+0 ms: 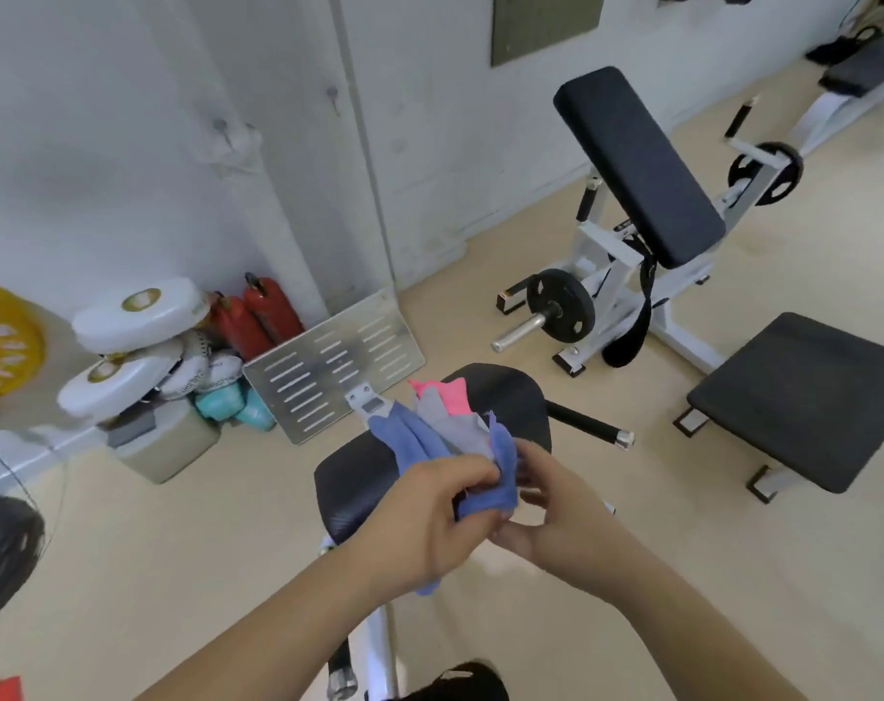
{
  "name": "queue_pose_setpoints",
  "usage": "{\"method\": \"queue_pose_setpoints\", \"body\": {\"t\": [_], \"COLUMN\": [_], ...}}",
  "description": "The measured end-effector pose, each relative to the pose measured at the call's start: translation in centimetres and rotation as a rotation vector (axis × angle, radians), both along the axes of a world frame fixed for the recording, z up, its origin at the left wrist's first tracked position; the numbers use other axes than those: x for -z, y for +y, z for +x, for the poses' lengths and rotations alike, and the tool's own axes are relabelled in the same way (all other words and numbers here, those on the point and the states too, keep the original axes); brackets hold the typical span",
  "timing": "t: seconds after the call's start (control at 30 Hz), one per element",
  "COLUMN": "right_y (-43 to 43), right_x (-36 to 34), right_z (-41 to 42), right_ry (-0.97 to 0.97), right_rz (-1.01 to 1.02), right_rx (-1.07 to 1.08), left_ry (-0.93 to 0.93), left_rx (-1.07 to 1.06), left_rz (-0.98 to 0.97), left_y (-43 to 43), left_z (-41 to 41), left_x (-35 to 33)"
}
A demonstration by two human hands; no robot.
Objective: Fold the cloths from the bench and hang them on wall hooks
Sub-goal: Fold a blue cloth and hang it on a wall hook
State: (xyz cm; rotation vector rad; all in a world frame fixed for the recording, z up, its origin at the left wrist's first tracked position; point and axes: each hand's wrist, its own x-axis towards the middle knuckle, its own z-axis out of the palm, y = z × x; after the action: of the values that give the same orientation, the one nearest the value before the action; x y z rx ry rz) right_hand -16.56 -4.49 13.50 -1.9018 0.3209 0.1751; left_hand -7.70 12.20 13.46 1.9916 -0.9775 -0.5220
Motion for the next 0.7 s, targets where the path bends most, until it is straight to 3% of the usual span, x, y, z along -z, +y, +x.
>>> {"method": "queue_pose_setpoints", "body": {"t": [0.1, 0.2, 0.27, 0.33, 0.43, 0.53, 0.7], "right_y": [-1.8, -4.1, -5.5, -7.1, -10.0, -11.9, -13.4], "right_x": [-1.5, -3.0, -4.0, -4.9, -6.7, -8.5, -13.1], "right_z": [1.5, 3.5, 5.6, 8.6, 14.8, 21.6, 30.7], "right_ry": [0.02, -0.004, -0.045, -0.098, -0.157, -0.174, -0.241], "right_rz": [-0.017, 0.03, 0.134, 0.263, 0.409, 0.516, 0.59], "right_rx": [-0.039, -0.017, 0.101, 0.272, 0.437, 0.471, 0.439], "left_ry": [0.078, 0.174, 0.021, -0.058, 0.099, 0.31, 0.135], "left_rx": [-0.028, 0.03, 0.098, 0.044, -0.263, -0.526, -0.764], "left_rz": [-0.006, 0.163, 0.347, 0.396, 0.153, -0.141, -0.278], "left_y": [0.1, -0.3, -0.6, -1.2, -2.9, -4.7, -7.6], "left_z": [2.2, 5.6, 8.5, 12.1, 18.8, 25.5, 33.5], "left_x": [-1.5, -2.3, -2.0, -1.6, -2.5, -5.2, -11.2]}}
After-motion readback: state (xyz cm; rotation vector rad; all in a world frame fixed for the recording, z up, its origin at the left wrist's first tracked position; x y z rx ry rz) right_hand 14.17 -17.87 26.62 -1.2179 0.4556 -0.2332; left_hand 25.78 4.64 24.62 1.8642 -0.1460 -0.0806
